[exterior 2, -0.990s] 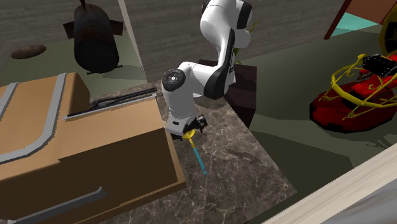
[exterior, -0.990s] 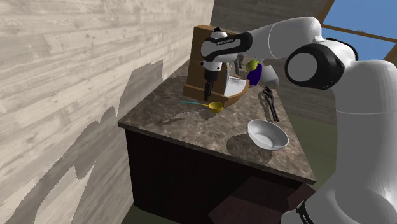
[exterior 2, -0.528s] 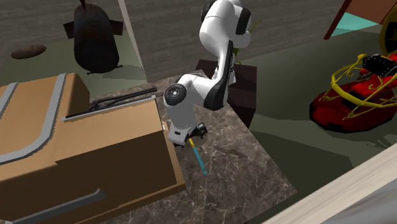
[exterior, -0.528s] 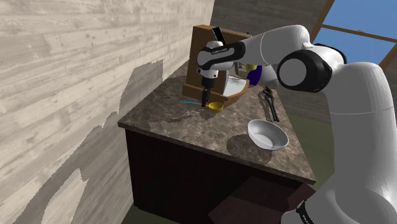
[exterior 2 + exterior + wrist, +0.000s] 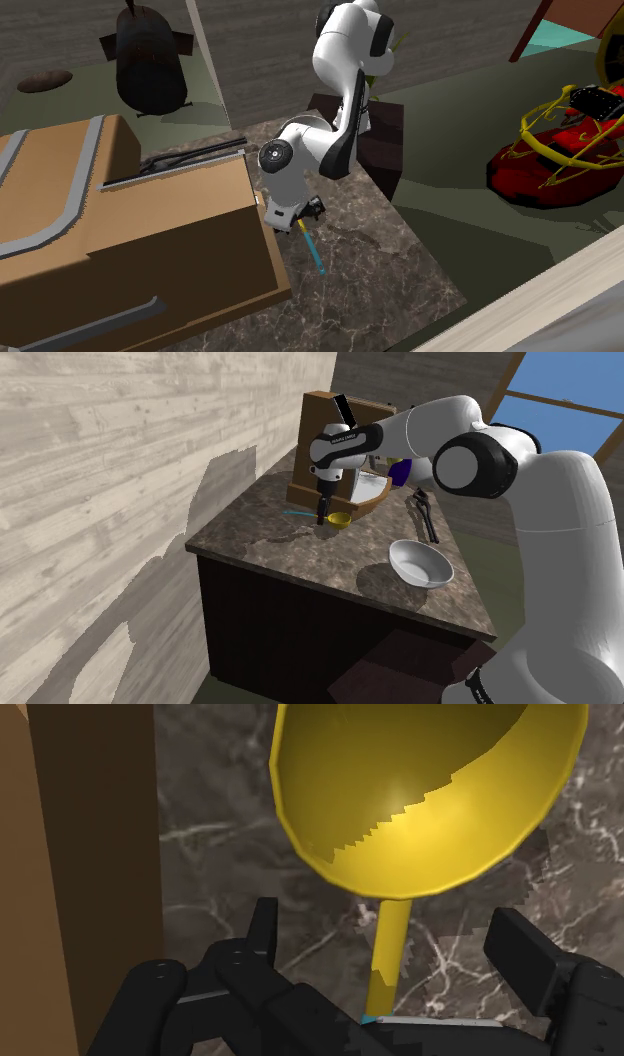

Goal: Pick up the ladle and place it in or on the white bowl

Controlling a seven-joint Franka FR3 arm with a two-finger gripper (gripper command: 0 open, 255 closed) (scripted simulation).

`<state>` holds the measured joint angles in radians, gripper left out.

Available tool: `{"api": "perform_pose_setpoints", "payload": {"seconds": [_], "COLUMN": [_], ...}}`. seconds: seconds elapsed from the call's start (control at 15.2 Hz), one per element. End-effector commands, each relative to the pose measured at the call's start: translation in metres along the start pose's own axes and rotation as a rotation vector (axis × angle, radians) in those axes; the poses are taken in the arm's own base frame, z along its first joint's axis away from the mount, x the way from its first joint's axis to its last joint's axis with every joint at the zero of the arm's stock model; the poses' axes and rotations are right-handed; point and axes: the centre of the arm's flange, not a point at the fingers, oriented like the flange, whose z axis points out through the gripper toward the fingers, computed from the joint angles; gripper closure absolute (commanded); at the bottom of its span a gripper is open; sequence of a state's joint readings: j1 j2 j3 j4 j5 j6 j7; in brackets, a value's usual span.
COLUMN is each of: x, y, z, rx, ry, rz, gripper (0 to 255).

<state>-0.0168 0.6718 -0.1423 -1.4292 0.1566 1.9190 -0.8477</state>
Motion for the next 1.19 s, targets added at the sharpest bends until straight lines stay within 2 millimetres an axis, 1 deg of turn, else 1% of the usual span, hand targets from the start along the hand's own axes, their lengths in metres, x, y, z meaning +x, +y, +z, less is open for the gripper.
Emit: {"api": "perform_pose_setpoints", "payload": {"seconds": [0.0,0.07,0.66,1.12], "x": [0.000,0.000,0.000,-0.003], "y": [0.000,0.000,0.000,-0.006], "z": [0.000,0.000,0.000,-0.036], "rx": [0.000,0.000,0.000,0.000], "ry": [0.000,0.000,0.000,-0.001], "rz": [0.001,0.001,0.001,0.001], "gripper": [0,255,255,255]}}
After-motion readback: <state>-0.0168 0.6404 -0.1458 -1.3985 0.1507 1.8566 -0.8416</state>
